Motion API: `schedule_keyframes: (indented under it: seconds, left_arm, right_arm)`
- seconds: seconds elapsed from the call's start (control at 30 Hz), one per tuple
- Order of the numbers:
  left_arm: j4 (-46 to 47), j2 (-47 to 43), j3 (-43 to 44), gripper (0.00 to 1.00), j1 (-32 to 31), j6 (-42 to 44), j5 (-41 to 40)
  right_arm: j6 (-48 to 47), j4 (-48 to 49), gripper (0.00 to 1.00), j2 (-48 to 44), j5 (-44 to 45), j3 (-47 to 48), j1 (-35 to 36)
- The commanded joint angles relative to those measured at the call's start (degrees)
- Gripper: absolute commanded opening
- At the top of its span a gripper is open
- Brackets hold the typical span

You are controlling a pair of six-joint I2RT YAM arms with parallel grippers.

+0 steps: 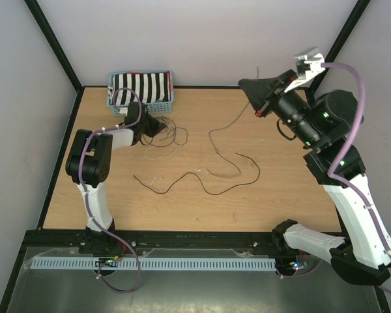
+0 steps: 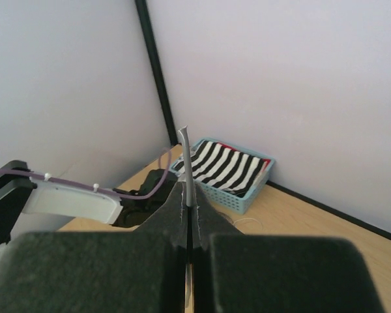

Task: Zip-tie the wires
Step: Pick up the cable at the center of the board.

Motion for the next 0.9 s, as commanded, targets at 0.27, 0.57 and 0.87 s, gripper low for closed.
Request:
schedule_keyframes:
  seconds: [0.27,0.57,0.87]
  left_arm:
    - [1.04,-3.21,-2.9,0.36,1.95,3.24,2.54]
    - [0.99,-12.59,-13.83,0.57,2.71,4.99,4.82]
    - [-2.55,-28.09,-19.16,0.8,2.35,11.22,2.29]
  right_arm:
    - [-2.92,-1.65,0.0,0.49,5.07,1.0,-0.06]
    - [-3.49,-1.7,0.0,7.58,0.9,10.28,-0.02]
    - [1.01,-0.71,0.0,11.79,-8.17,12.34,-0.02]
